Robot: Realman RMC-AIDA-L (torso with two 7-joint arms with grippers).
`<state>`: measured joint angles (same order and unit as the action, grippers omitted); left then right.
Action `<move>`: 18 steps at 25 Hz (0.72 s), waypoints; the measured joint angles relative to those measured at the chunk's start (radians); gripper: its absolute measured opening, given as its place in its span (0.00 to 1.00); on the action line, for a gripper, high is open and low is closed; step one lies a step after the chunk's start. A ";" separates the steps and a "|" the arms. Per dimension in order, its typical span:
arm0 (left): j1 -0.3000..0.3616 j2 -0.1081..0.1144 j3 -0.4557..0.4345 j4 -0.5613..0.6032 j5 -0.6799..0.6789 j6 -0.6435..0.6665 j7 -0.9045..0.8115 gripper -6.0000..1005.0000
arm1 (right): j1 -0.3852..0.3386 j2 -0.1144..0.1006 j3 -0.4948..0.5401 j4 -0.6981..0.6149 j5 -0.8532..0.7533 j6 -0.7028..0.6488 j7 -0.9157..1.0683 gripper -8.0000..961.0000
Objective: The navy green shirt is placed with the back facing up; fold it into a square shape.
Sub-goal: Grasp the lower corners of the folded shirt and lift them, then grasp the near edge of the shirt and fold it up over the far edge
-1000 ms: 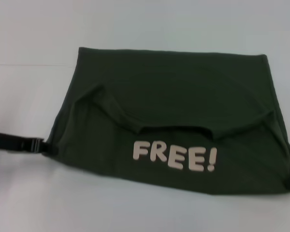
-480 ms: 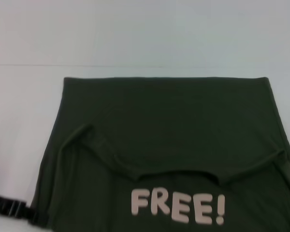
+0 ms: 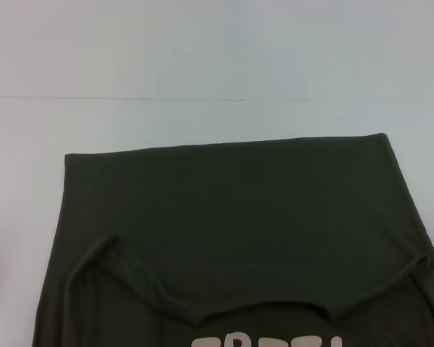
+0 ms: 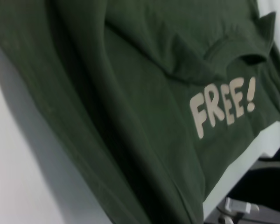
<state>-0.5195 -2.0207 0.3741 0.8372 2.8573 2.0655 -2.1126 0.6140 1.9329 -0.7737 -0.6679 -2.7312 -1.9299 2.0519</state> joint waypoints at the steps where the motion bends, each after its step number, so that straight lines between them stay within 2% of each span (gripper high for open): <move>1: 0.003 -0.002 0.006 0.000 0.000 0.000 0.001 0.09 | 0.003 0.004 -0.003 0.004 0.000 0.000 -0.003 0.05; 7: -0.011 -0.001 -0.013 -0.009 -0.014 0.002 0.017 0.09 | 0.009 0.009 0.013 0.007 0.003 0.004 -0.004 0.06; 13: -0.039 0.011 -0.061 -0.023 -0.088 0.000 0.012 0.10 | 0.012 0.009 0.132 0.008 0.008 0.000 0.008 0.07; 16: -0.069 0.031 -0.117 -0.043 -0.133 -0.002 -0.002 0.10 | 0.015 0.001 0.224 0.009 0.015 -0.003 0.022 0.07; 18: -0.089 0.044 -0.160 -0.051 -0.151 -0.009 -0.019 0.10 | 0.016 -0.015 0.286 0.013 0.039 -0.001 0.045 0.07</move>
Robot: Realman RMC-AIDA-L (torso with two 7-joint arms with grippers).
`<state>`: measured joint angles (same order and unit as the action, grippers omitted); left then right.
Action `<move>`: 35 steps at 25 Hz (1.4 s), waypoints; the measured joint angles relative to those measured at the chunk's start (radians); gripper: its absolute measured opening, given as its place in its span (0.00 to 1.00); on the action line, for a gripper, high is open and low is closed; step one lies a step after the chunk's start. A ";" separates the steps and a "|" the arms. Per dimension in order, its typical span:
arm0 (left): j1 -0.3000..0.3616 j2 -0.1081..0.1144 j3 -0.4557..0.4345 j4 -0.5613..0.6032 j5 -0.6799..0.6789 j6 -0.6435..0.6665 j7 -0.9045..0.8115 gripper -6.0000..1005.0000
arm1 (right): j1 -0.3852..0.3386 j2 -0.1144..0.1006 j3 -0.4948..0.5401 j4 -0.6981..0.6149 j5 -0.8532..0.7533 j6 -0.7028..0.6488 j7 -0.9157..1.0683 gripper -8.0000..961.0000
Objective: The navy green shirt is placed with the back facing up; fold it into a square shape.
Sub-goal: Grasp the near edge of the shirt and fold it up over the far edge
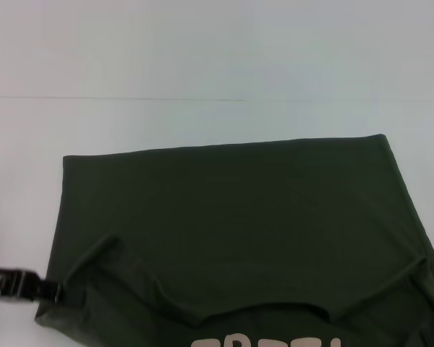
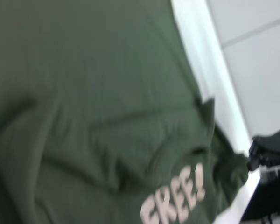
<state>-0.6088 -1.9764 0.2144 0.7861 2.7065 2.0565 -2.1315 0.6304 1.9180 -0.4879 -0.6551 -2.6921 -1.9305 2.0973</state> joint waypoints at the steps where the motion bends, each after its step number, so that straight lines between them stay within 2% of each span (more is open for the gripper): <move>1: -0.007 0.004 -0.016 -0.002 -0.007 -0.007 -0.008 0.10 | 0.000 -0.010 0.024 0.006 0.017 0.004 0.014 0.08; 4: -0.024 0.015 -0.049 -0.013 -0.041 -0.063 -0.050 0.10 | 0.001 -0.052 0.077 0.054 0.099 0.034 0.068 0.08; 6: -0.028 0.018 -0.060 -0.022 -0.060 -0.148 -0.100 0.10 | 0.001 -0.071 0.095 0.080 0.157 0.068 0.095 0.08; 7: -0.029 0.018 -0.064 -0.038 -0.080 -0.241 -0.134 0.10 | -0.002 -0.076 0.102 0.086 0.185 0.089 0.106 0.09; 12: -0.031 0.016 -0.065 -0.082 -0.164 -0.360 -0.138 0.11 | -0.008 -0.079 0.120 0.102 0.293 0.239 0.161 0.09; 16: -0.024 0.007 -0.063 -0.109 -0.258 -0.470 -0.129 0.11 | -0.007 -0.063 0.121 0.123 0.381 0.354 0.161 0.10; 19: -0.023 -0.001 -0.058 -0.144 -0.296 -0.550 -0.108 0.11 | 0.003 -0.036 0.117 0.136 0.413 0.462 0.158 0.10; 23: -0.031 -0.022 -0.055 -0.173 -0.322 -0.659 -0.074 0.11 | 0.022 0.004 0.114 0.138 0.436 0.601 0.148 0.11; 25: -0.033 -0.034 -0.055 -0.183 -0.342 -0.713 -0.055 0.11 | 0.029 0.017 0.114 0.138 0.442 0.656 0.144 0.11; 35: -0.043 -0.063 -0.054 -0.221 -0.437 -0.892 0.047 0.12 | 0.050 0.046 0.105 0.141 0.495 0.825 0.109 0.13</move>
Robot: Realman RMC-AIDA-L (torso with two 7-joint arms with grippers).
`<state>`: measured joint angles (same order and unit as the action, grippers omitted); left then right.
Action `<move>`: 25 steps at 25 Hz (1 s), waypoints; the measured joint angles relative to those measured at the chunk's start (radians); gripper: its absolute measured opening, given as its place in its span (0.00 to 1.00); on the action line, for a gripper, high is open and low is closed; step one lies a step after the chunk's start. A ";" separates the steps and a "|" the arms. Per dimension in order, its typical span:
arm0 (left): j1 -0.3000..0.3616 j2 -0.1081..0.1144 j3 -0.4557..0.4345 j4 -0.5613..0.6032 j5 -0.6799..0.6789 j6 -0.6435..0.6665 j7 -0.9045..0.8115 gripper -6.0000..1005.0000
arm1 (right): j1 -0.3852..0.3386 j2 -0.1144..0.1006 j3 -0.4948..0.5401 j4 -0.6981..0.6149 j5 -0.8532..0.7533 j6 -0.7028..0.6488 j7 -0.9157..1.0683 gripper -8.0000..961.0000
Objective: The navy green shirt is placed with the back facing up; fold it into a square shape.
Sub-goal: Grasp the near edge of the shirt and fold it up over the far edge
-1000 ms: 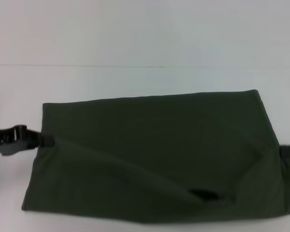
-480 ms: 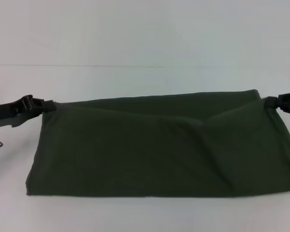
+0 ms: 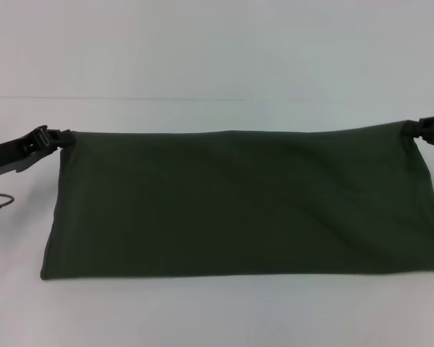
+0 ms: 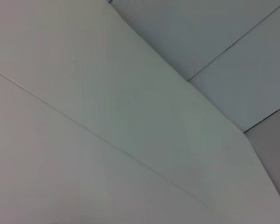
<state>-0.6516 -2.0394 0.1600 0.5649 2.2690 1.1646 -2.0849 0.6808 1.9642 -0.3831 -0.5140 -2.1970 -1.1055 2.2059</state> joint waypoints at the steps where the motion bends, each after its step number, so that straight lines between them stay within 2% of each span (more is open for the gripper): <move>1: -0.002 -0.003 0.000 0.000 0.000 -0.009 0.005 0.12 | 0.006 0.007 -0.001 0.000 0.004 0.012 -0.008 0.13; 5: -0.015 -0.024 0.004 -0.002 -0.001 -0.071 0.031 0.12 | 0.032 0.041 -0.010 0.000 0.013 0.092 -0.048 0.14; 9: -0.026 -0.045 0.018 -0.004 -0.006 -0.142 0.054 0.13 | 0.052 0.064 -0.037 0.000 0.015 0.173 -0.068 0.14; 21: -0.043 -0.060 0.050 -0.027 -0.078 -0.232 0.100 0.13 | 0.074 0.074 -0.051 0.025 0.100 0.271 -0.125 0.16; 25: -0.051 -0.074 0.069 -0.040 -0.092 -0.275 0.124 0.14 | 0.086 0.084 -0.073 0.045 0.101 0.324 -0.145 0.17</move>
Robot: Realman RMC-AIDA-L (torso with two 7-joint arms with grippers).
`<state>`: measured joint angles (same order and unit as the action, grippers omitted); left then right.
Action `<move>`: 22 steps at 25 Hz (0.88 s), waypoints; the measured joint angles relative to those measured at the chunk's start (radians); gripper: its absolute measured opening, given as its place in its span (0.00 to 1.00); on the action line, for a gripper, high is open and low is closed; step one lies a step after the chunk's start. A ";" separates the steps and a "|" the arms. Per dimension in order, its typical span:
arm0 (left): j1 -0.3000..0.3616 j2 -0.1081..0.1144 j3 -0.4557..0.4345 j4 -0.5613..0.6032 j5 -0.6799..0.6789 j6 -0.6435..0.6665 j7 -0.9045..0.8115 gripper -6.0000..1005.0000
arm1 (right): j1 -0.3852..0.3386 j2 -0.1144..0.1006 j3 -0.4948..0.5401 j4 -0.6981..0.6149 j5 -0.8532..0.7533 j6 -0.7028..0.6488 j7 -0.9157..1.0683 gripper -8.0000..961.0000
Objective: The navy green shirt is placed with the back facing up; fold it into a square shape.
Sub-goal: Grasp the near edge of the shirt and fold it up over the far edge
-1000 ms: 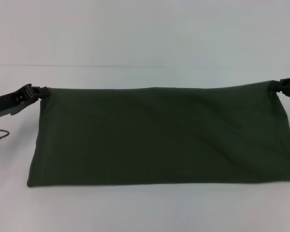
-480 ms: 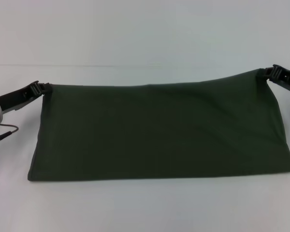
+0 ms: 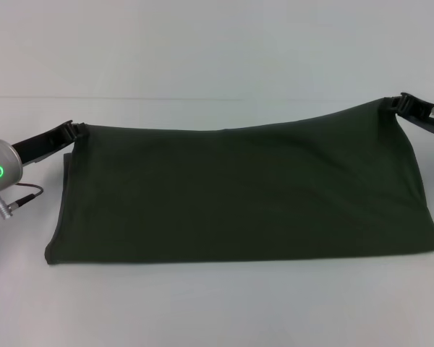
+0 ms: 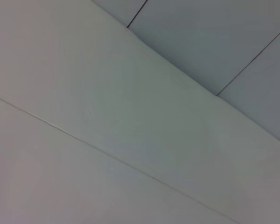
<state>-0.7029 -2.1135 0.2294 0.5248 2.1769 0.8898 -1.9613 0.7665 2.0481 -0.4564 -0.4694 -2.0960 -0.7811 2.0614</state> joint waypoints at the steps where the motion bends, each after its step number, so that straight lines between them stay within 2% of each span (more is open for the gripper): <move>1: -0.001 -0.003 0.002 0.000 -0.003 -0.010 0.004 0.14 | 0.002 0.004 -0.011 0.002 0.000 0.018 -0.001 0.17; 8: -0.005 -0.024 0.009 -0.009 -0.028 -0.065 0.045 0.14 | 0.017 0.038 -0.063 0.005 0.002 0.156 -0.027 0.18; 13: -0.007 -0.048 0.012 -0.018 -0.066 -0.134 0.091 0.14 | 0.027 0.043 -0.070 0.017 0.014 0.201 -0.069 0.19; 19: 0.000 -0.051 0.010 -0.064 -0.166 -0.168 0.202 0.15 | 0.015 0.043 -0.071 0.034 0.133 0.205 -0.180 0.20; 22: 0.007 -0.051 0.006 -0.066 -0.184 -0.181 0.208 0.15 | 0.005 0.042 -0.071 0.037 0.162 0.194 -0.208 0.33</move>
<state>-0.6962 -2.1645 0.2353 0.4592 1.9934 0.7086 -1.7532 0.7716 2.0901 -0.5278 -0.4320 -1.9339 -0.5869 1.8535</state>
